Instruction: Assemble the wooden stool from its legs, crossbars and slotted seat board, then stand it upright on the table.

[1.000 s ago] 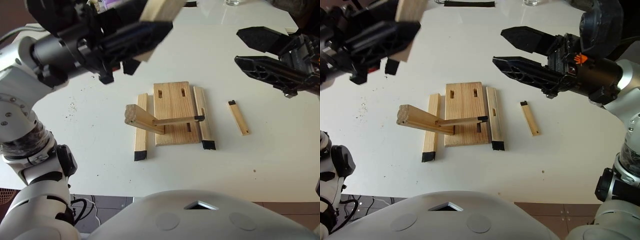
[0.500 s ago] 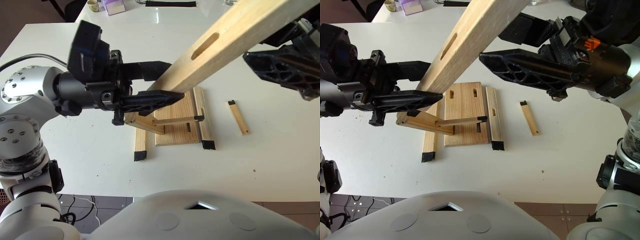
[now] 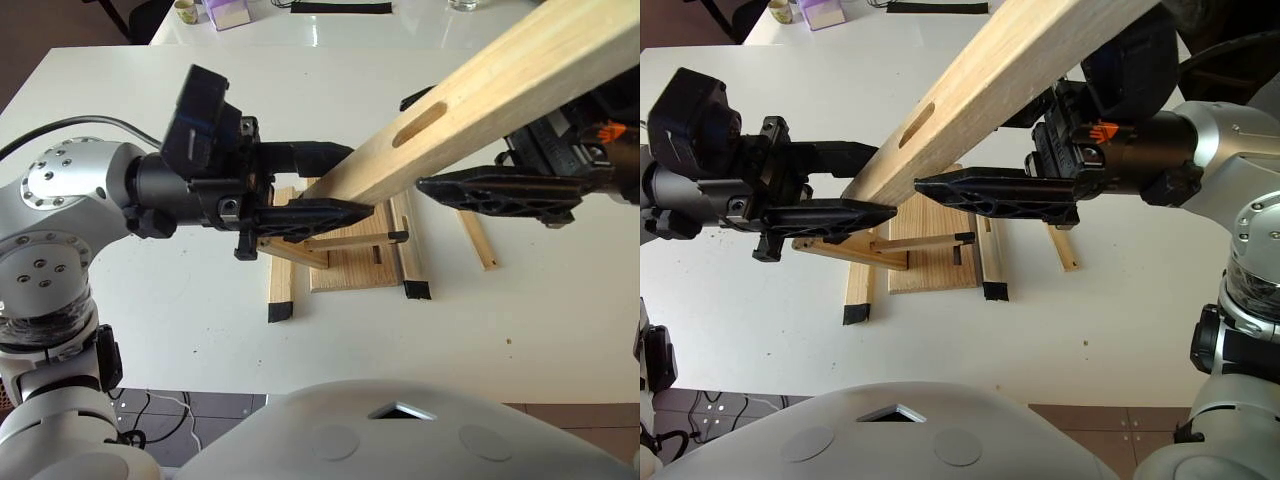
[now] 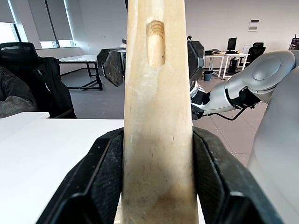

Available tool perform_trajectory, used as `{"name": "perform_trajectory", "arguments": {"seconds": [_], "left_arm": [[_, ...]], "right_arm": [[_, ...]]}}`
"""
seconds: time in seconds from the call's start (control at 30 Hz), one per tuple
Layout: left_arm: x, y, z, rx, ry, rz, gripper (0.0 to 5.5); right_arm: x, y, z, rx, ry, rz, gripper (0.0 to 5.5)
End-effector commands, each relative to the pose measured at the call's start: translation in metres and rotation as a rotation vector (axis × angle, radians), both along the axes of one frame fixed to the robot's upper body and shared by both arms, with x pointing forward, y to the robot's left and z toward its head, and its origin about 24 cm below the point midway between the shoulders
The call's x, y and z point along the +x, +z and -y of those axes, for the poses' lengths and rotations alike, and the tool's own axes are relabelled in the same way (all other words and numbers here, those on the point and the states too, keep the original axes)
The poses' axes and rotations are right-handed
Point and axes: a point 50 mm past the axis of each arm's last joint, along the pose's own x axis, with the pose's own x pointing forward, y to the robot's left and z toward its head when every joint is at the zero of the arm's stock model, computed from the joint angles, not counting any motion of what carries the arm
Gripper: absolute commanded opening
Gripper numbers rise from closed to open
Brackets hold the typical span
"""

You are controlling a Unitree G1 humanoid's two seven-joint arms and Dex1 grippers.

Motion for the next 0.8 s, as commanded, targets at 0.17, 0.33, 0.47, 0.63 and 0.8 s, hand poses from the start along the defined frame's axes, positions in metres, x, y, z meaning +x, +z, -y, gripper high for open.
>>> {"name": "perform_trajectory", "arguments": {"seconds": [0.17,0.33,0.47,0.63,0.8], "left_arm": [[-0.001,-0.003,-0.001,0.037,0.011,0.018,2.00],[0.000,-0.005,-0.002,0.053,0.013,0.023,2.00],[0.001,-0.006,-0.002,0.066,0.015,0.028,2.00],[0.002,-0.009,-0.001,0.081,0.007,-0.001,2.00],[0.016,-0.001,-0.003,0.016,0.100,-0.034,2.57]], "right_arm": [[0.000,-0.003,-0.004,-0.037,0.025,-0.002,3.05],[-0.001,-0.004,-0.003,-0.063,0.019,0.022,2.32],[0.000,-0.006,-0.004,-0.068,0.007,0.033,2.02],[0.001,-0.009,-0.003,-0.068,-0.019,0.040,2.02],[0.005,-0.005,0.000,-0.013,-0.068,0.056,2.01]]}}
